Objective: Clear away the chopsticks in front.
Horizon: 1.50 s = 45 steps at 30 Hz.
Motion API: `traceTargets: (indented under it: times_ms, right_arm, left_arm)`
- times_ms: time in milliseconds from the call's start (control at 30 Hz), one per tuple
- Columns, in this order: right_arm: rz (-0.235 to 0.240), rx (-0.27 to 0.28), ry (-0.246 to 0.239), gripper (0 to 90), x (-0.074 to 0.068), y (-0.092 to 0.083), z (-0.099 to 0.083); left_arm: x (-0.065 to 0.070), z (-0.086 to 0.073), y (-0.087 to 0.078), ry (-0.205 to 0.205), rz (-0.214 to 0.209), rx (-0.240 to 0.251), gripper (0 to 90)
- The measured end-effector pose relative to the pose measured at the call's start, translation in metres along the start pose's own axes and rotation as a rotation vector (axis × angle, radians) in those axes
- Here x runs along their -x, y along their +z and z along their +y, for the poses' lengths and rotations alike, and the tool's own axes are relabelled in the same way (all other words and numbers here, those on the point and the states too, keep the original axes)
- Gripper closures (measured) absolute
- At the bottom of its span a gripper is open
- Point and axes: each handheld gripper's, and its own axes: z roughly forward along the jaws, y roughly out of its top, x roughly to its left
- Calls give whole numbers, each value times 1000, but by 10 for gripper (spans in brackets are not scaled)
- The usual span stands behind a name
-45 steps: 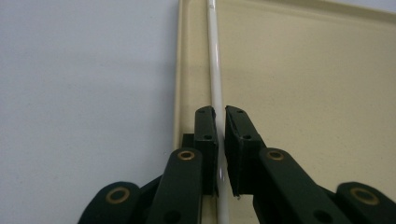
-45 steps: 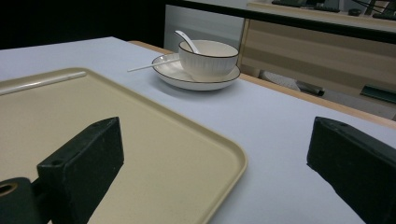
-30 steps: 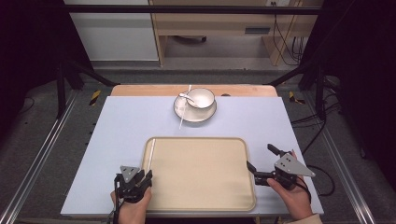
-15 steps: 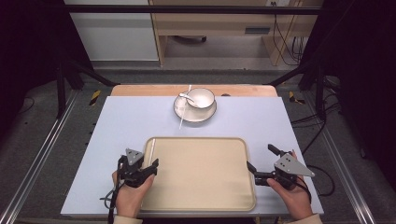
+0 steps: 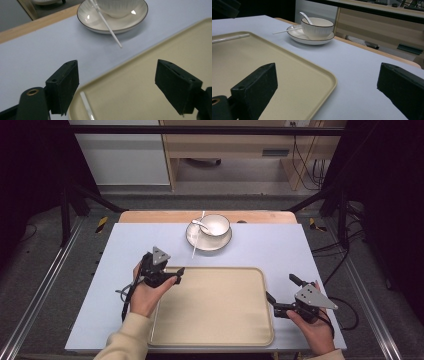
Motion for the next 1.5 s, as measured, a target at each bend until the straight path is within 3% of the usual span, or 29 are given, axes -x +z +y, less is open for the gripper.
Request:
traceTargets:
  times_ms: [67, 100, 133, 167, 233, 367, 467, 567, 600, 733, 1000, 1233, 1500]
  right_arm:
    - [2, -2, -5, 31, 0, 1, 0]
    - [4, -2, -10, 31, -1, 1, 1]
    - [3, 1, -11, 31, -1, 1, 1]
    - [0, 3, -13, 31, -1, 1, 1]
    - [-10, 4, -18, 31, -1, 1, 2]
    - [-9, -3, -24, 31, -2, 3, 1]
    - [-10, -11, -32, 31, -4, 5, 2]
    - [-4, -13, -36, 31, -5, 6, 2]
    - [-5, -12, -37, 31, -6, 6, 2]
    - [-8, -7, -31, 32, -4, 5, 2]
    - [-6, -6, -30, 33, -4, 5, 3]
    - [1, -9, -32, 34, -5, 5, 3]
    - [3, -2, -23, 35, -4, 3, 3]
  left_arm:
    - [-10, 15, 9, -15, -15, 2, 196]
    - [-19, 28, 17, -81, -44, 67, 193]
    - [-19, 28, 17, -81, -44, 67, 193]
    - [-28, 42, 26, -111, -47, 105, 193]
    - [-33, 53, 37, -80, -8, 117, 207]
    - [-39, 63, 54, -71, -15, 139, 210]
    - [-37, 68, 70, -8, -22, 80, 224]
    - [-36, 66, 77, 2, -20, 52, 293]
    - [-34, 65, 83, 11, -41, 15, 325]
    - [-30, 63, 92, -19, -71, -25, 395]
    - [-23, 59, 110, -60, -80, -83, 478]
    - [-14, 61, 133, -58, -46, -148, 521]
    - [-13, 60, 145, -66, 7, -142, 591]
